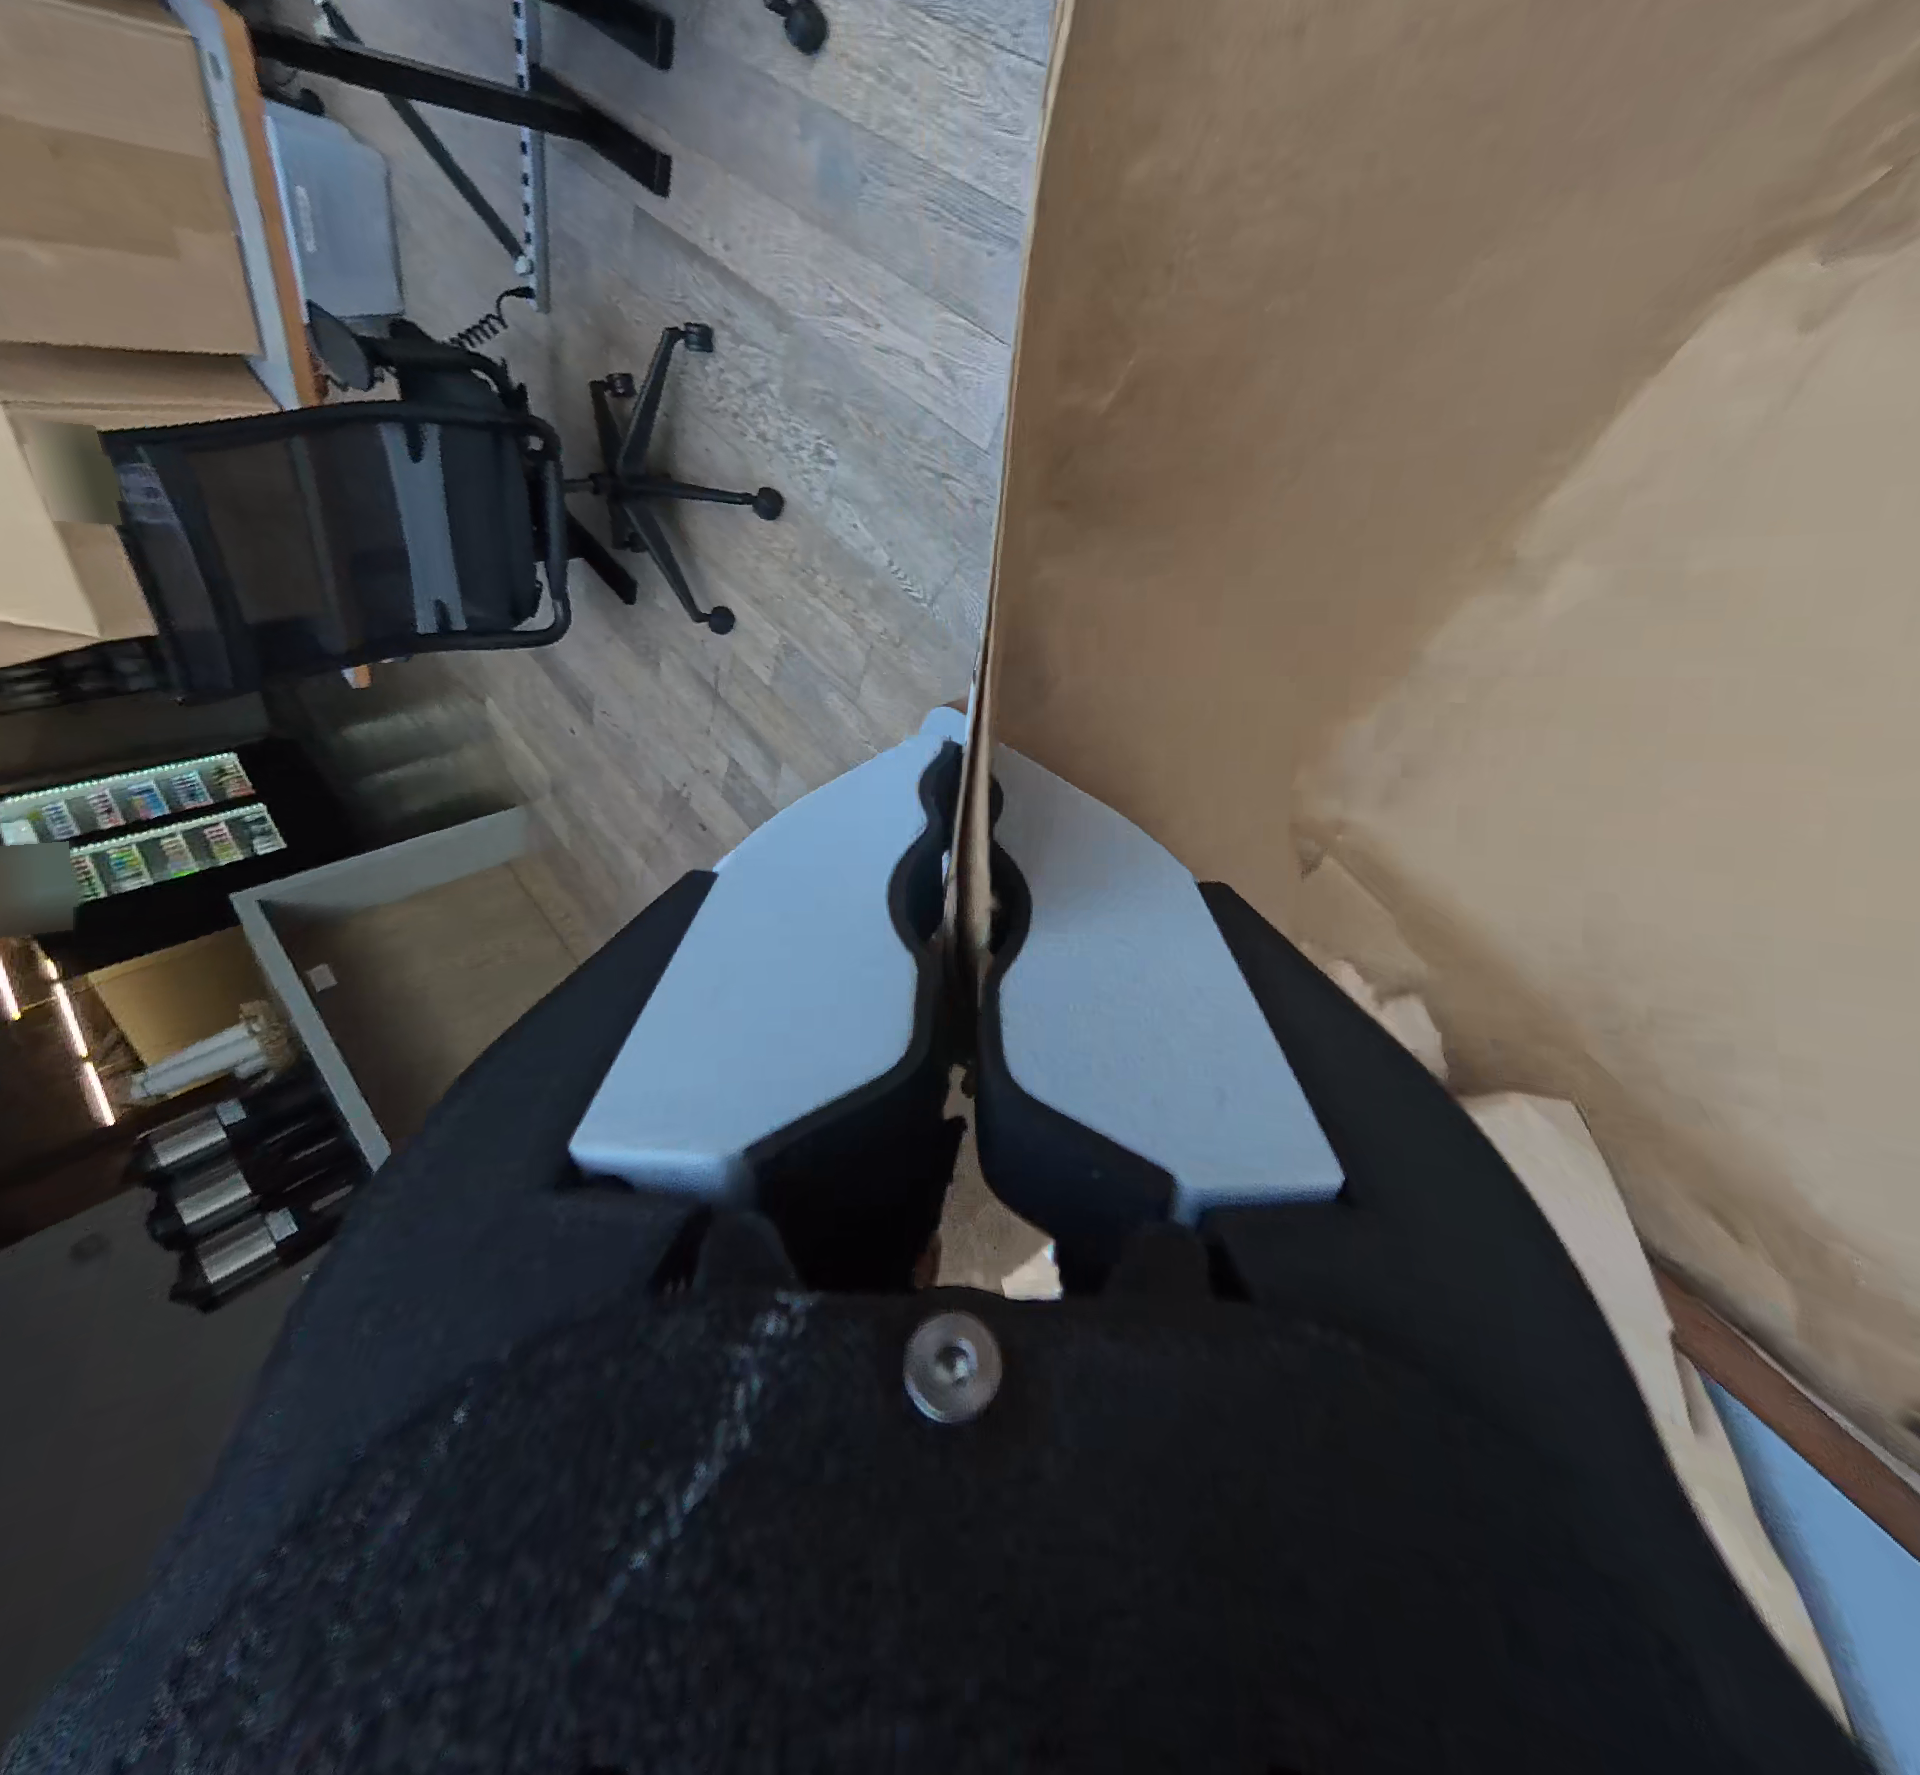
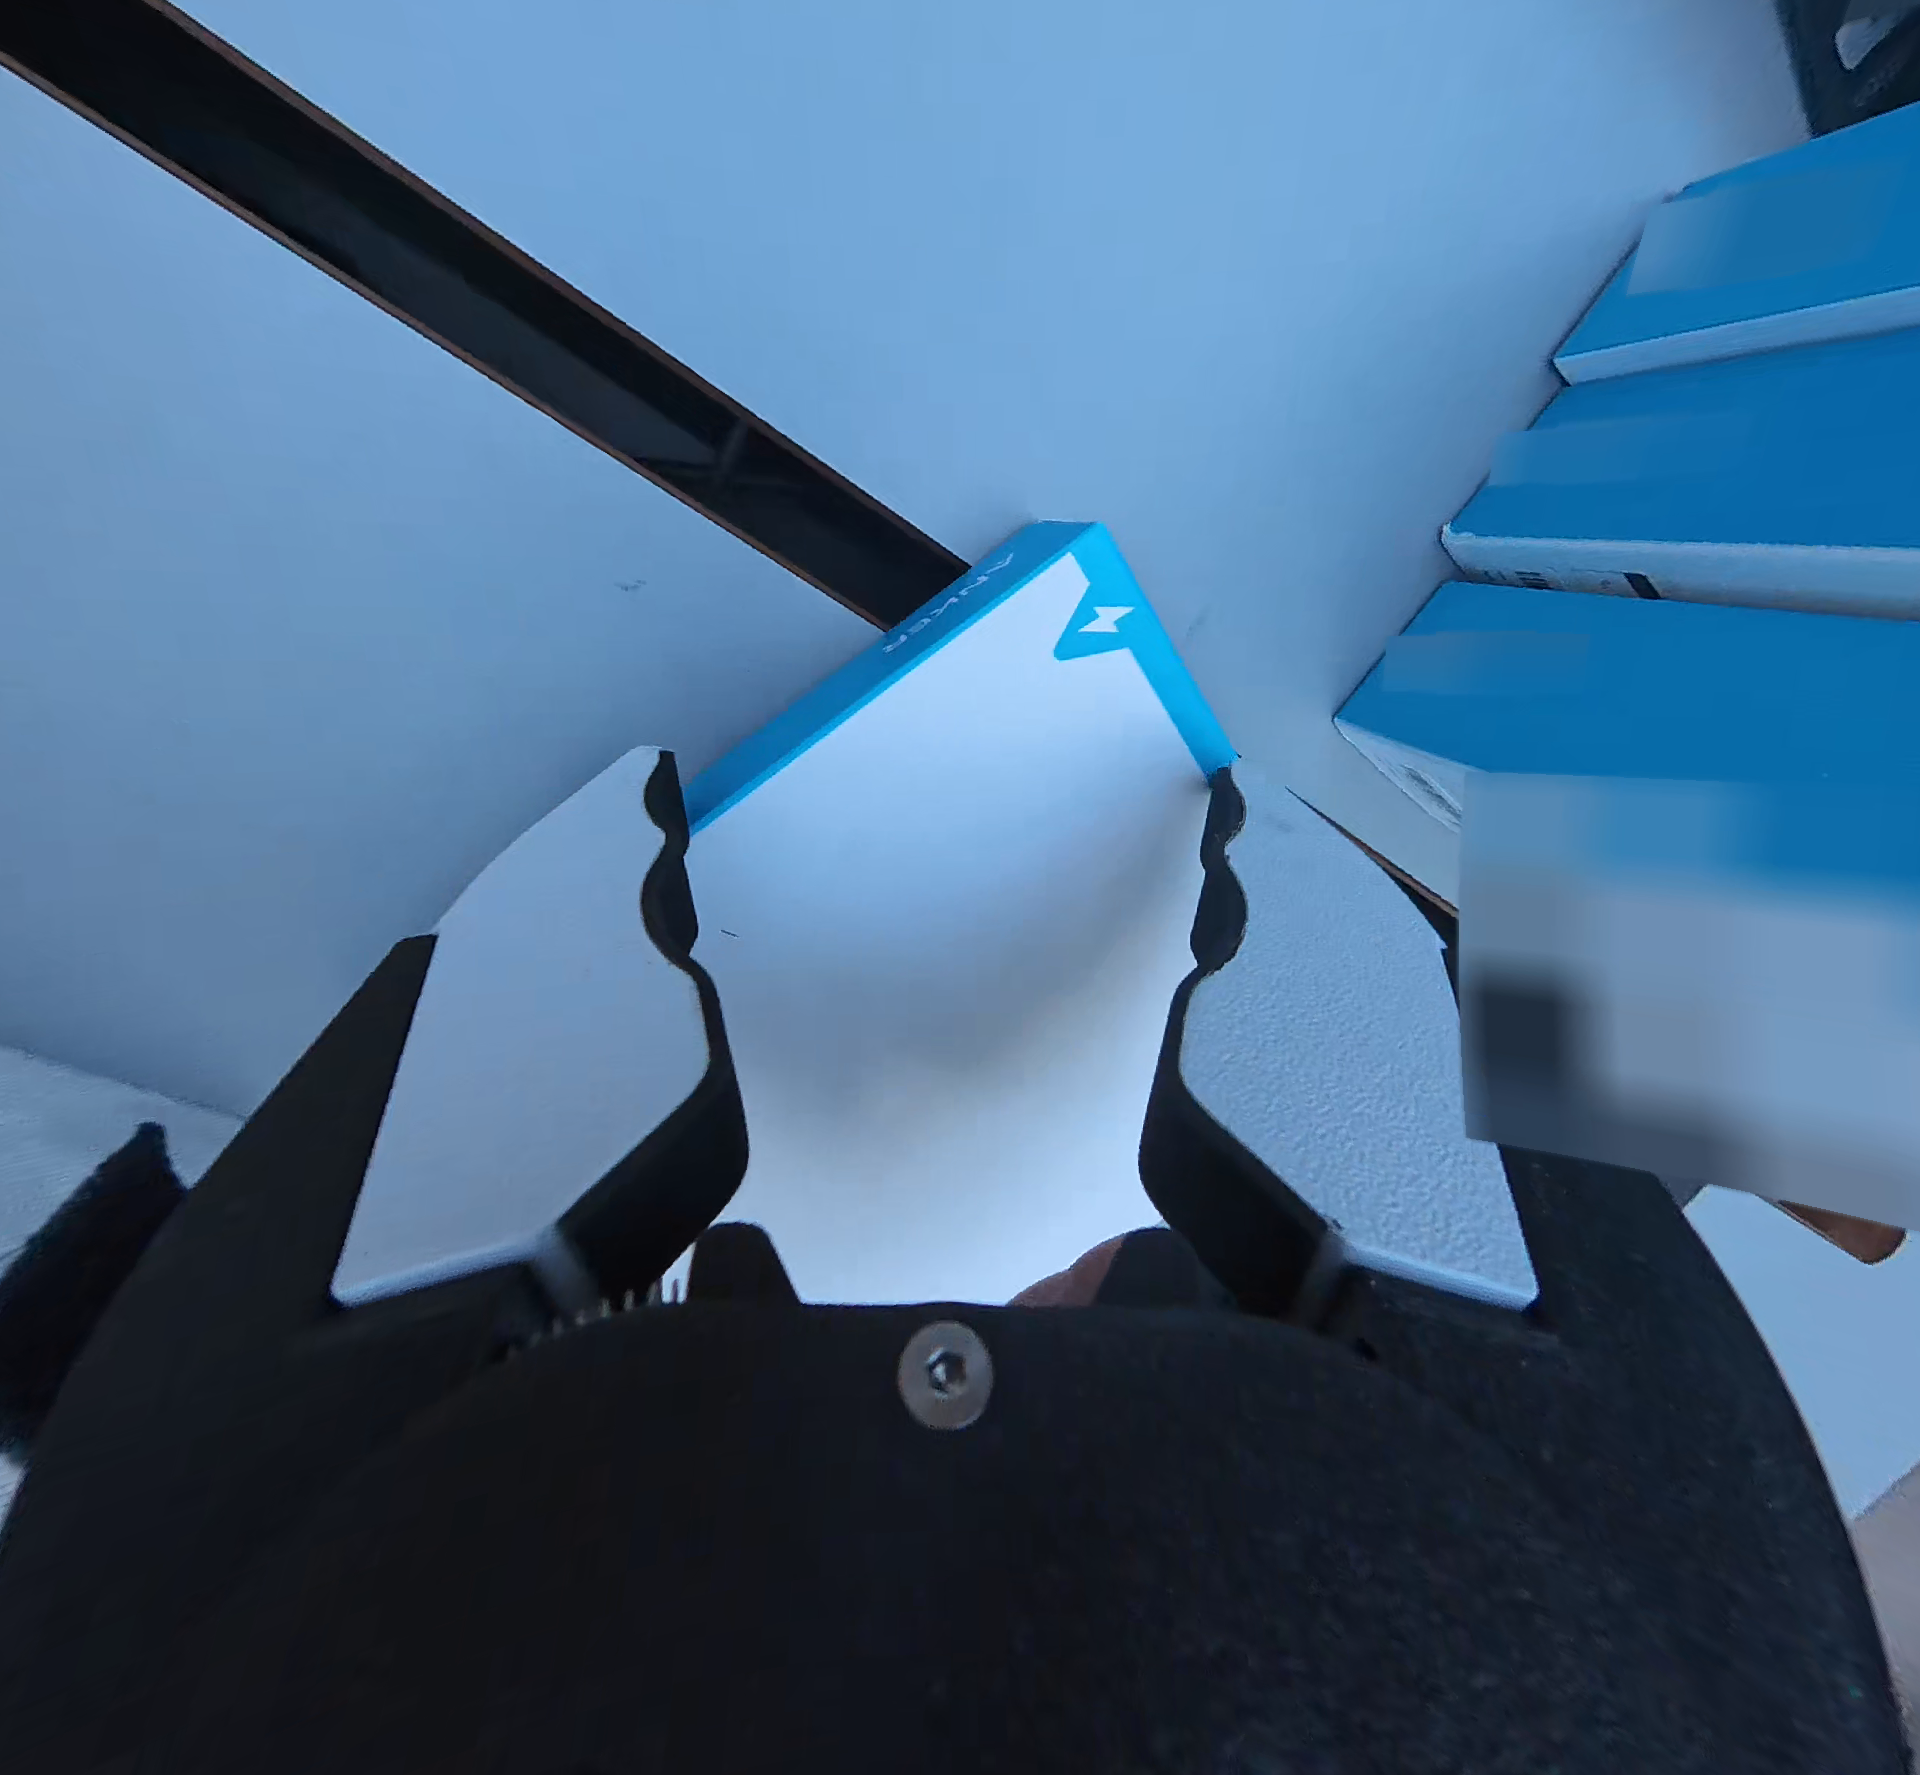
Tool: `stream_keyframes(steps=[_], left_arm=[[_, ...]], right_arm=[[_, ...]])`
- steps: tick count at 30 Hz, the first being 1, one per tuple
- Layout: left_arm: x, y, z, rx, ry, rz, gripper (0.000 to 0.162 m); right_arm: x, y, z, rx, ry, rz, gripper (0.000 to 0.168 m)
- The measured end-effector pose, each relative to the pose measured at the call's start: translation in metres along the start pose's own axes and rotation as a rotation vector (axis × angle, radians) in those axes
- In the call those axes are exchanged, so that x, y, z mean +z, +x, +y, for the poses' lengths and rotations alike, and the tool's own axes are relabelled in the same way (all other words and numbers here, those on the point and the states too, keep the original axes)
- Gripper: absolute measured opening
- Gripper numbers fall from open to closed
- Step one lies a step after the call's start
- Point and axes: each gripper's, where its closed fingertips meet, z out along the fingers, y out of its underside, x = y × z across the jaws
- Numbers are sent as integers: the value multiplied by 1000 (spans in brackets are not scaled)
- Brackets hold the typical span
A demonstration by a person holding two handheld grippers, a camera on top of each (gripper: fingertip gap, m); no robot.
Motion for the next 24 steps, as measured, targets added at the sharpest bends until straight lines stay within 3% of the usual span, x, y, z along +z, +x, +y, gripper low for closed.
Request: stream_keyframes(steps=[4,7,11,12,15,18,21,24], left_arm=[[-23,1,-24,-114,101,26,0],[-41,44,-19,38,183,25,0],[-55,144,21,283,191,70,10],[-55,171,33,330,185,76,6],[-50,248,62,346,159,135,17],[-60,282,74,183,165,107,52],[-106,288,81,-59,163,95,89],[-178,300,69,-325,224,133,91]], right_arm=[[-17,0,-4,-40,48,32,94],[-45,-6,-2,19,115,-29,95],[-78,-8,16,269,224,-213,94],[-81,-5,23,340,239,-253,94],[-82,7,43,487,256,-353,91],[-79,18,56,550,260,-433,92],[-86,28,62,533,283,-483,92],[-94,36,67,486,329,-527,91]])
